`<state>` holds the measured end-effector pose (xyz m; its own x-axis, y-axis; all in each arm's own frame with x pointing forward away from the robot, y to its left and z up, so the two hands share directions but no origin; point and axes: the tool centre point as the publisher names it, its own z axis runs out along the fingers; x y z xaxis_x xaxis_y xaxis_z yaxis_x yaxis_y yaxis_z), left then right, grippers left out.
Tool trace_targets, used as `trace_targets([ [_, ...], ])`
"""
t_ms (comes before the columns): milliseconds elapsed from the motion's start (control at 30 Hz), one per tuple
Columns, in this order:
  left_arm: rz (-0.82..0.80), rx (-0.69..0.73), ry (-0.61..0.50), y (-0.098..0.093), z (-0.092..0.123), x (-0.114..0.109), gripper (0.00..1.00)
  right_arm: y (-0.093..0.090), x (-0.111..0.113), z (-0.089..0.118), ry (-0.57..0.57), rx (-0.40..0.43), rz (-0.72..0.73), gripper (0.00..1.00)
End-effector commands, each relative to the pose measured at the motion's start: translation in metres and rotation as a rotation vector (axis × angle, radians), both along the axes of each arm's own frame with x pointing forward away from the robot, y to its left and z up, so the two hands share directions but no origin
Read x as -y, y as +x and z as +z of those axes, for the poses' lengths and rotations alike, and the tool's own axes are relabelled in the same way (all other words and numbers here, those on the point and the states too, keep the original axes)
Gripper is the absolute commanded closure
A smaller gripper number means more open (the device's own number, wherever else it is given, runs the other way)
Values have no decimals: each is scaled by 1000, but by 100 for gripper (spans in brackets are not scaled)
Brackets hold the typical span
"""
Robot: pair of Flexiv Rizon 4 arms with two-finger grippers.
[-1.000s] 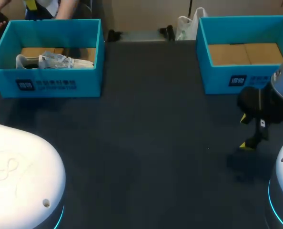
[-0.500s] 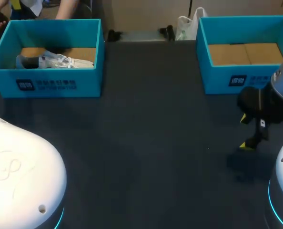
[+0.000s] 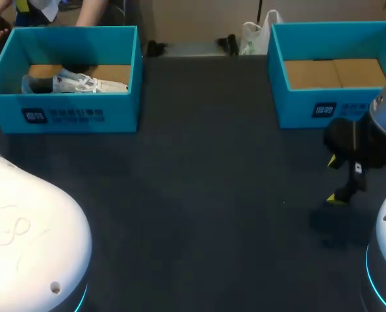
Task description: Take the shoe out of the shoebox, open the shoe tongue, remove and reinsert the insole, then place the shoe into the shoebox
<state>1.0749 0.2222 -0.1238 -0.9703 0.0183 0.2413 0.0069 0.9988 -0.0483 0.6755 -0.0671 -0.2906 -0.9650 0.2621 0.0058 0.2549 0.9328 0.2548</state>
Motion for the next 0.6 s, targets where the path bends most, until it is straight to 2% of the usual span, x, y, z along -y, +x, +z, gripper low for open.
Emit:
trace_targets([
  [33, -42, -33, -14, 18, -14, -21, 100, 0, -1, -1, -4, 1, -1, 0],
  [67, -41, -19, 9, 21, -18, -26, 100, 0, -1, -1, -4, 1, -1, 0],
  [133, -126, -33, -30, 25, -22, -33, 100, 0, -1, -1, -4, 1, -1, 0],
  [167, -153, -18, -5, 27, -24, -37, 100, 0, -1, -1, -4, 1, -1, 0],
  [233, -273, 8, 9, 29, -27, -46, 100, 0, -1, -1, -4, 1, -1, 0],
  [333, -586, 51, 68, 22, -28, -60, 100, 0, -1, -1, -4, 1, -1, 0],
  [400, -798, 19, 80, 18, -32, -72, 100, 0, -1, -1, -4, 1, -1, 0],
  [600, -807, -7, 103, 21, -33, -78, 100, 0, -1, -1, -4, 1, -1, 0],
])
